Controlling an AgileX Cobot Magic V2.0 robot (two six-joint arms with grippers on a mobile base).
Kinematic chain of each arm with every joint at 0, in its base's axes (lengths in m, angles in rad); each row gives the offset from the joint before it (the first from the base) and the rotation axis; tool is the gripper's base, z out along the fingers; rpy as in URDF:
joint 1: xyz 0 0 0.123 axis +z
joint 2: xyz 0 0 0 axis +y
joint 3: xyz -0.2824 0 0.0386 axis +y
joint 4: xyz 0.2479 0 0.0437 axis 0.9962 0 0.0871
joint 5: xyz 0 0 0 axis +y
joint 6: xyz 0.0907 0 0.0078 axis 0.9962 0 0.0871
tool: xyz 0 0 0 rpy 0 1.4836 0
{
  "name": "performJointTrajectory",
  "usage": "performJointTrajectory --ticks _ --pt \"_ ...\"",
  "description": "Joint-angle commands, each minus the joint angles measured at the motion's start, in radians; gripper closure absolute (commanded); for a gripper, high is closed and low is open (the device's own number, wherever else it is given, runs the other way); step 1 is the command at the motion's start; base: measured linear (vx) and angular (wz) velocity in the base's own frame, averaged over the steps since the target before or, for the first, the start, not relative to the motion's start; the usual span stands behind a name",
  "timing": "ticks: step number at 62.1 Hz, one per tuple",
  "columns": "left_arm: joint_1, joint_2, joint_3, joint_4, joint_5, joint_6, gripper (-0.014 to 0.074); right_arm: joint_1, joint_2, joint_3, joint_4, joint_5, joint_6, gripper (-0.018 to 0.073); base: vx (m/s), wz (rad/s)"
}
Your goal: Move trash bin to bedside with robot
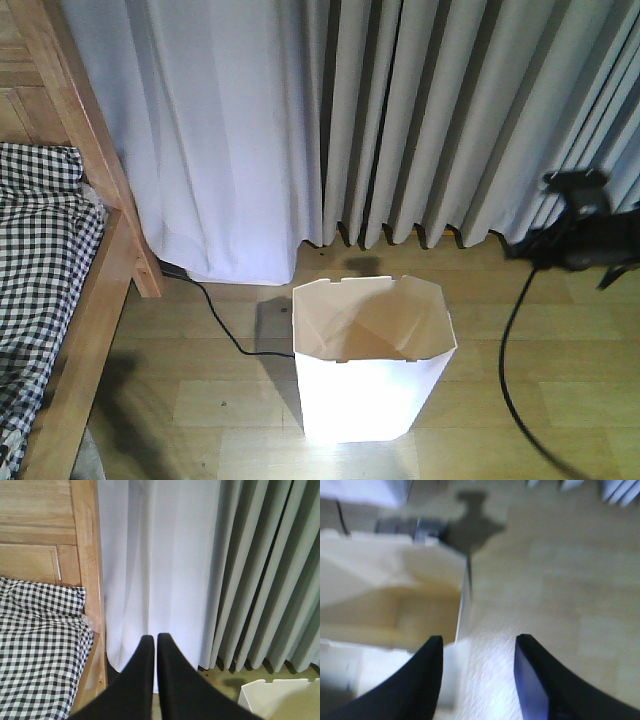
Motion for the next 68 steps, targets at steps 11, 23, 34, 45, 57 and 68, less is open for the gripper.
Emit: performJointTrajectory --ticks 11,23,34,45,57,68 --pt "0.0 -0.014 0.019 -0.004 -0.067 -0.006 0.0602 -0.003 -0.495 0.165 0.008 0.006 -0.01 0.0228 0.0 0.0" --pt "0.0 -0.014 0.019 -0.004 -0.067 -0.006 0.0602 -0.003 -0.831 0.298 0.012 0.006 0.024 0.0228 0.0 0.0" --pt "0.0 -0.014 0.019 -0.004 -0.067 -0.006 0.0602 -0.003 -1.129 0.406 0.012 -0.005 0.094 0.0228 0.0 0.0" --pt "0.0 -0.014 0.019 -0.004 -0.067 -0.006 0.0602 -0.002 -1.403 0.481 0.014 0.039 0.155 0.0228 0.0 0.0" --pt "0.0 -0.014 0.019 -0.004 -0.067 -0.006 0.0602 0.081 -1.551 0.588 0.024 -0.025 0.196 0.0228 0.0 0.0" --pt "0.0 -0.014 0.019 -0.004 -0.067 -0.006 0.0602 0.185 -1.674 0.592 0.038 -0.072 0.206 0.0228 0.0 0.0"
